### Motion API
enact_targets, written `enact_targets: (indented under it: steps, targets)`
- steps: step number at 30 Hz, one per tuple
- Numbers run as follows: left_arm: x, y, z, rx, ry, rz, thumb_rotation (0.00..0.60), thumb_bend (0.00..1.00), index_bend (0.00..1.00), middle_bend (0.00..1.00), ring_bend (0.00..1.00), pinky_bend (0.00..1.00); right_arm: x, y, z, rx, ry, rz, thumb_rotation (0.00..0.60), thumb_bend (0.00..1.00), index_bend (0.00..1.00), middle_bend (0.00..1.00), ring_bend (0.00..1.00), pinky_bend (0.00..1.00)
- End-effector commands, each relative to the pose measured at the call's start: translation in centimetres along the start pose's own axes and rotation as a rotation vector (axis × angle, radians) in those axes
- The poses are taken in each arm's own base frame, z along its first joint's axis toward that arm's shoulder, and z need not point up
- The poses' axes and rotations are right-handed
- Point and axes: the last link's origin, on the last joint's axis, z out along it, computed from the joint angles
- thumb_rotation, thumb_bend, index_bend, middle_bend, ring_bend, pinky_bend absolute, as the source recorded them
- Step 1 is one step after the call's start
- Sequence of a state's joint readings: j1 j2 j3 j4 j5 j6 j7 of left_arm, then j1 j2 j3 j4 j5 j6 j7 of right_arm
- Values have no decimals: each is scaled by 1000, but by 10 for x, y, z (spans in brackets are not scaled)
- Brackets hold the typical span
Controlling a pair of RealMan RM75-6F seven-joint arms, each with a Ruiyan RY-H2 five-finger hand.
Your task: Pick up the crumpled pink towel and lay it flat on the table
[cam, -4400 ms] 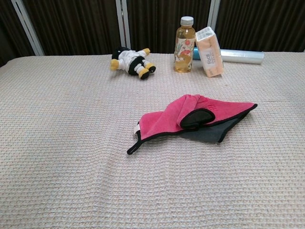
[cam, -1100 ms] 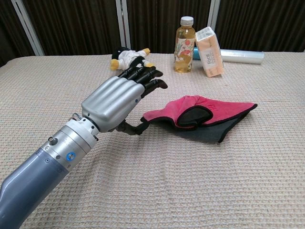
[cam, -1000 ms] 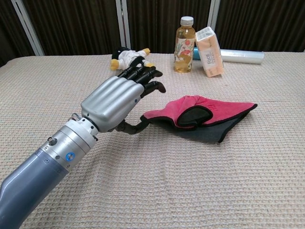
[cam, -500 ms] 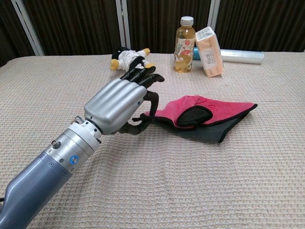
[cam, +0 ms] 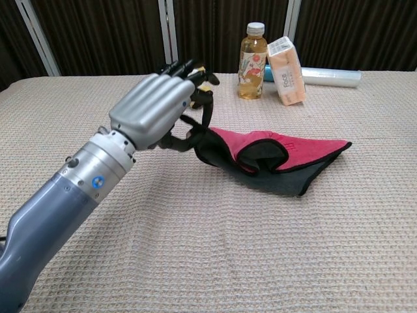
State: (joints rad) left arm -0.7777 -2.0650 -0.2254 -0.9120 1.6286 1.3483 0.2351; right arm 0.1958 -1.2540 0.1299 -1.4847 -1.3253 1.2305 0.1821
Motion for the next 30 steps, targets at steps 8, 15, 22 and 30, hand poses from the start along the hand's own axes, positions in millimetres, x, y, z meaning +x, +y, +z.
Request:
enact_targets:
  steps: [8,15,22,30]
  targets:
    - [93,29,120,6,37,-10,600,510,589,165,0,0,0,-58,29,87,-48,67,600,274,0,0,0,0]
    - [120,50,165,20,47,-8,600,514,588,168,0,0,5,-89,43,118,-61,114,600,275,0,0,0,0]
    - [114,69,182,18,12,-19,600,514,588,171,0,0,-1,-114,51,134,-100,188,600,275,58,0,0,0]
    - [103,82,189,-1,-7,17,600,516,589,173,0,0,-18,-130,49,127,-156,236,600,275,93,0,0,0]
